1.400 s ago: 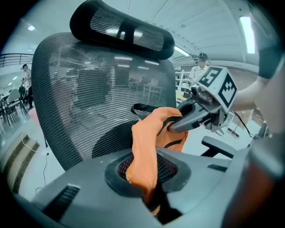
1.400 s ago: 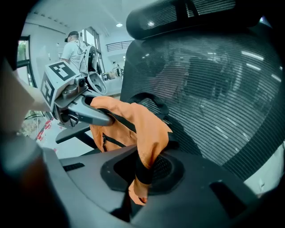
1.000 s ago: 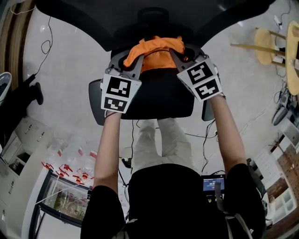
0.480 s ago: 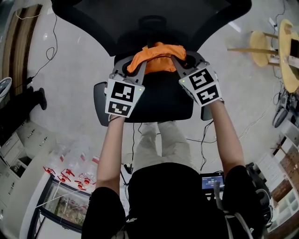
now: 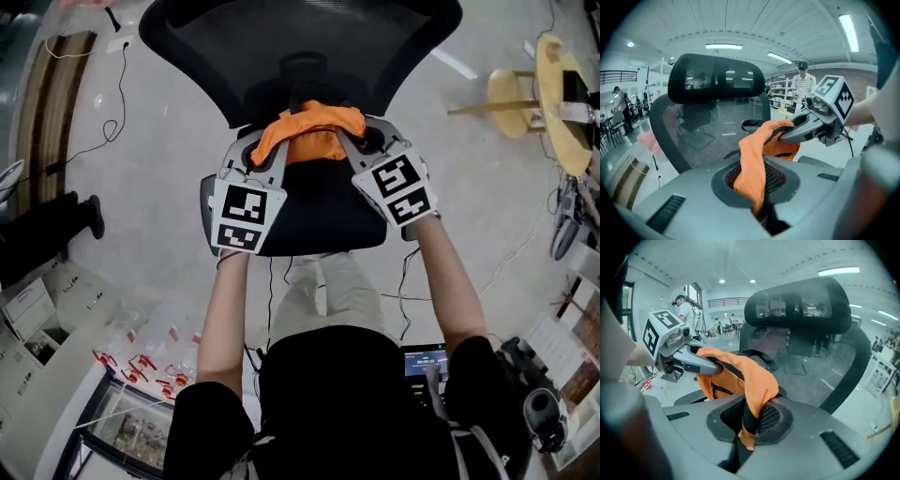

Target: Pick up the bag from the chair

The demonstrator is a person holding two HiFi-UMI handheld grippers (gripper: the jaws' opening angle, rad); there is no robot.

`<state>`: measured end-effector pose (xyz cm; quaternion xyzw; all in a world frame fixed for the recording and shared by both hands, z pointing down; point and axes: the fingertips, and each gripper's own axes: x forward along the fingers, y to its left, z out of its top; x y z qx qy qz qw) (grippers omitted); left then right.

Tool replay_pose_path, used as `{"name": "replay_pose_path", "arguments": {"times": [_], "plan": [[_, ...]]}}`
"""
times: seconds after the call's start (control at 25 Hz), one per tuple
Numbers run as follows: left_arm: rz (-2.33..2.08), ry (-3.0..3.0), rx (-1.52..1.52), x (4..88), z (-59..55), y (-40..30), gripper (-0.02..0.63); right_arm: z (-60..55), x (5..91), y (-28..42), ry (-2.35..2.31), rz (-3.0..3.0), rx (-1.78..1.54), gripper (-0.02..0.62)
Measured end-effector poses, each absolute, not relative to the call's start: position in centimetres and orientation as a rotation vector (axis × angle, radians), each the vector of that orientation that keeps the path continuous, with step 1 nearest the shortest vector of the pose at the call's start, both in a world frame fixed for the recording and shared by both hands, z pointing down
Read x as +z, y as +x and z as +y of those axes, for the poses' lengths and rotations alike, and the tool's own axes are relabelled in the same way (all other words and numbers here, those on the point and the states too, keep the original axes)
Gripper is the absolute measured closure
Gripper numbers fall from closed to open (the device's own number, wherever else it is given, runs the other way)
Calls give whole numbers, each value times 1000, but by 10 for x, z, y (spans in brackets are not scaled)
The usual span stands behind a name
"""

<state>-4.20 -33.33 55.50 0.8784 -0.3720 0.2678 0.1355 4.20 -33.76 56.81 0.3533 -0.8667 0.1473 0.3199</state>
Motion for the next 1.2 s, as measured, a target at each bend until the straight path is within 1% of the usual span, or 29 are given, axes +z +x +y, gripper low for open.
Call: {"name": "replay_pose_path", "arguments": {"times": [0.24, 0.64, 1.2], "plan": [[-1116, 2594, 725, 512, -315, -46, 574, -322, 525, 37, 979, -2298, 318, 584], [-1162, 2706, 619, 419, -273, -50, 574, -291, 429, 31, 1082, -2345, 181, 584], [-1231, 2880, 500, 301, -204, -61, 579, -224, 319, 18, 1190, -2415, 39, 584]]}}
